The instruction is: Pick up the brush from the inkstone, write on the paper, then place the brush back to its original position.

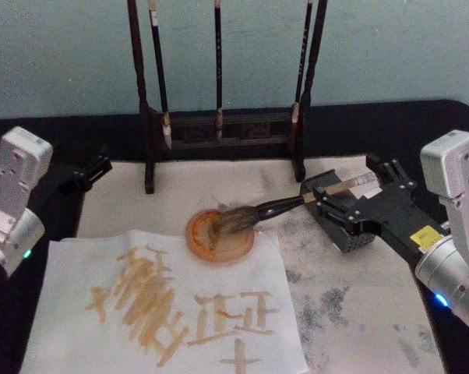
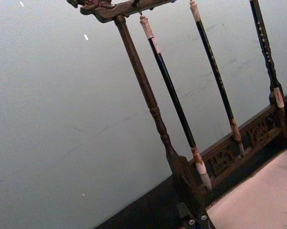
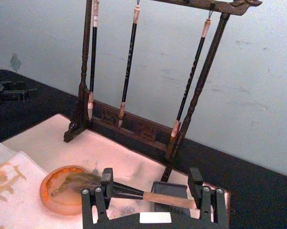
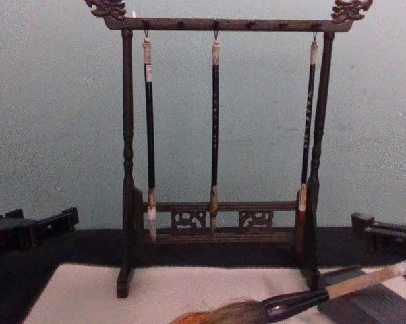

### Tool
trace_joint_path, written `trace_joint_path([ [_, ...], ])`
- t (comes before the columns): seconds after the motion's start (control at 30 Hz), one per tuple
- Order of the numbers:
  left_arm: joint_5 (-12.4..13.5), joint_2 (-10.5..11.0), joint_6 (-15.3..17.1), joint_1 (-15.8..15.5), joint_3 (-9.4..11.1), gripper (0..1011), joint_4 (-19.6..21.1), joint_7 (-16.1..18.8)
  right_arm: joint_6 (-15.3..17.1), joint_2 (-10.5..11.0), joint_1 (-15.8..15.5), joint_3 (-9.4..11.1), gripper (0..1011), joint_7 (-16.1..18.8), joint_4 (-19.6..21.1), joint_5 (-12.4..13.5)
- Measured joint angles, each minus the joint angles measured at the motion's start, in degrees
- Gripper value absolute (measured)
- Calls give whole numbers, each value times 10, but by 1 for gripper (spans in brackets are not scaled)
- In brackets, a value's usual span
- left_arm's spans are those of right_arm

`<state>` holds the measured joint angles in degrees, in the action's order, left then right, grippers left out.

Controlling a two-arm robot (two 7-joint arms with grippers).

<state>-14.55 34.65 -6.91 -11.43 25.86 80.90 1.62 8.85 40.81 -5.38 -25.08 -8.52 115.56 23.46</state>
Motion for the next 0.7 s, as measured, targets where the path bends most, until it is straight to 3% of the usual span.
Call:
trace_joint_path([
  [0.7, 0, 0, 0, 0, 0, 1002, 0, 0, 3, -1, 1, 2, 1008, -4, -3, 7],
])
